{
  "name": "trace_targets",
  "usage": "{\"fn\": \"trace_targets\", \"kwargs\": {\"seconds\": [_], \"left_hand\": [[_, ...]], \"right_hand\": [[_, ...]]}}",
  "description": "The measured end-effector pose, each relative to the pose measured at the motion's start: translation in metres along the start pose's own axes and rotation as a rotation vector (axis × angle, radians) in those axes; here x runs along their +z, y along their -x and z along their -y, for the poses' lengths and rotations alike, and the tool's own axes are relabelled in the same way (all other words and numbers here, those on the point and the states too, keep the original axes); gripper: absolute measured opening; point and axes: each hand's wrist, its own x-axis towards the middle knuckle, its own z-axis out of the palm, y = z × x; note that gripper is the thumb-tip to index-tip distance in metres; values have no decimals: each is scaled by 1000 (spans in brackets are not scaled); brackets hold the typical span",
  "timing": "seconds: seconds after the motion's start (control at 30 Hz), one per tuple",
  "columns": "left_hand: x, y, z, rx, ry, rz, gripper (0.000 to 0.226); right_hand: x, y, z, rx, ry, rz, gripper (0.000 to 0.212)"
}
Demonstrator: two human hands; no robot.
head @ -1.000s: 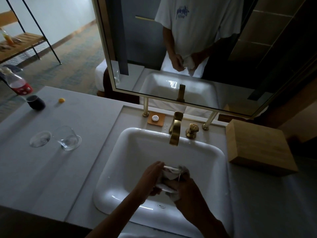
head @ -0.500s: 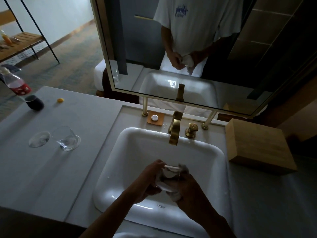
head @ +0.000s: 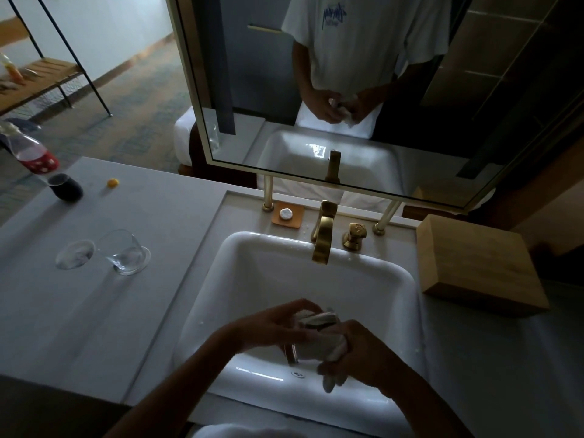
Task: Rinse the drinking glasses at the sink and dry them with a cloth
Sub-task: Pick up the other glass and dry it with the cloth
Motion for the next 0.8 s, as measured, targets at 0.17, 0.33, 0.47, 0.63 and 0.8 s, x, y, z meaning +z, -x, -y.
{"fn": "trace_targets", "kwargs": {"seconds": [0.17,0.33,0.47,0.63,0.8], "left_hand": [[-7,-18,-11,-126,29,247,57],[-1,-21,-20,-89,-129,226,69],[2,-18,-22,-8,-166,125,64],[6,-8,-8,78,130,-140,59],[25,-15,3,188,569,-403,62]], "right_hand": [[-16,-8,9,26,116,160,20],[-30,-18,-4,16,-112,209,32],[-33,-14,-20,67,-376,-1,68],[-39,-2,-31,35,-966,-316,74],[-16,5,-8,48,-553,-572,27]]}}
